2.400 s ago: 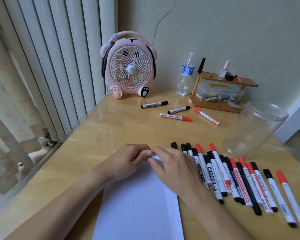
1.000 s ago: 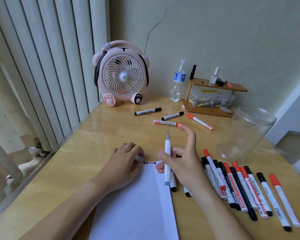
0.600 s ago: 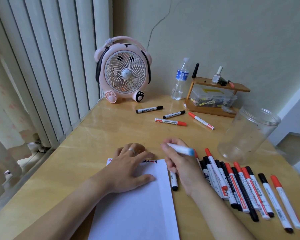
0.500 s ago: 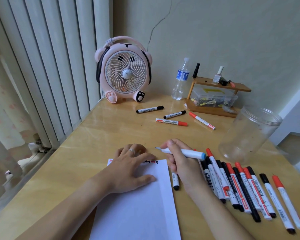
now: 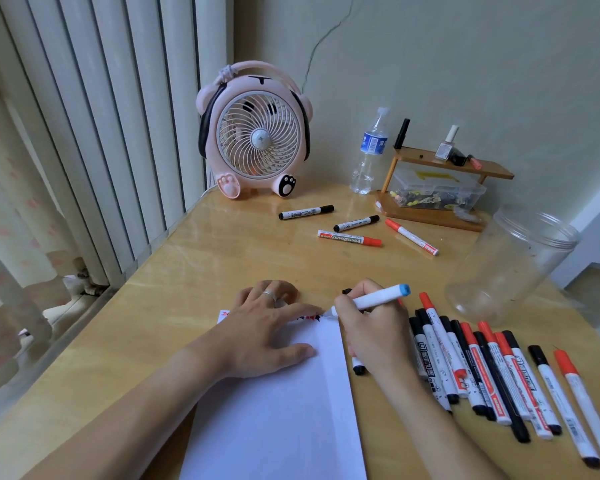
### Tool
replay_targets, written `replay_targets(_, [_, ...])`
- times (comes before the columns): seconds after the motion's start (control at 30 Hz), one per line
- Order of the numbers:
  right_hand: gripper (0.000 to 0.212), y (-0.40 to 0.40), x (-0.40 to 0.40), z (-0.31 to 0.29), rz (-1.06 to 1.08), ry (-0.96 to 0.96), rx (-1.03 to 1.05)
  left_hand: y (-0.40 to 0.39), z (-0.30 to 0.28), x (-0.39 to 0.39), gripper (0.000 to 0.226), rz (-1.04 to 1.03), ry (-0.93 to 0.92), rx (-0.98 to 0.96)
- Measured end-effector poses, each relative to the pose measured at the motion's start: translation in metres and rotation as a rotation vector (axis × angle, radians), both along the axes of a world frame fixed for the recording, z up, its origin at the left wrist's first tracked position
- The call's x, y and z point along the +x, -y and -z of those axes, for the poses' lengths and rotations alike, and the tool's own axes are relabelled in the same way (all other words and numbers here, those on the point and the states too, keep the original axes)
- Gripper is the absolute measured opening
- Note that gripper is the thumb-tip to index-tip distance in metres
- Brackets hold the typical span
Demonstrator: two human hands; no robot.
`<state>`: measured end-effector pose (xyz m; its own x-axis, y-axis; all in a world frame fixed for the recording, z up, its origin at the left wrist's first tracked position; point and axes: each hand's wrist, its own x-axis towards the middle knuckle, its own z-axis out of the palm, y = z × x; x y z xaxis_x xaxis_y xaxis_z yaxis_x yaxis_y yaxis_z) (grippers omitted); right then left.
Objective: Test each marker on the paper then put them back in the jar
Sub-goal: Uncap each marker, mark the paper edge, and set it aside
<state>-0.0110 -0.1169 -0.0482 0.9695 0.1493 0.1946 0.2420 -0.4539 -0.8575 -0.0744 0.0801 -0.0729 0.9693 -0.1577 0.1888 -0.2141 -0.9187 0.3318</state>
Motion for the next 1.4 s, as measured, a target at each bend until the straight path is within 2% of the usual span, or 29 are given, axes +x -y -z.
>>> replay_targets(0.23, [0.02, 0.0, 0.003, -0.002, -0.018, -0.02, -0.068, -0.001, 0.0, 0.0, 0.056, 0.016, -0.023, 0.02])
replay_targets(0.77, [0.018, 0.001, 0.002, -0.005, -0.007, -0.067, -0.029, -0.002, 0.0, 0.001, 0.065, 0.006, -0.062, 0.013])
replay_targets(1.2, [0.022, 0.002, 0.002, -0.008, -0.034, -0.051, -0.043, -0.002, 0.0, 0.0, 0.063, 0.024, -0.042, 0.0])
replay_targets(1.4, [0.023, 0.003, -0.001, -0.01, -0.024, -0.072, 0.082, -0.011, -0.012, 0.002, 0.058, -0.076, -0.011, -0.275])
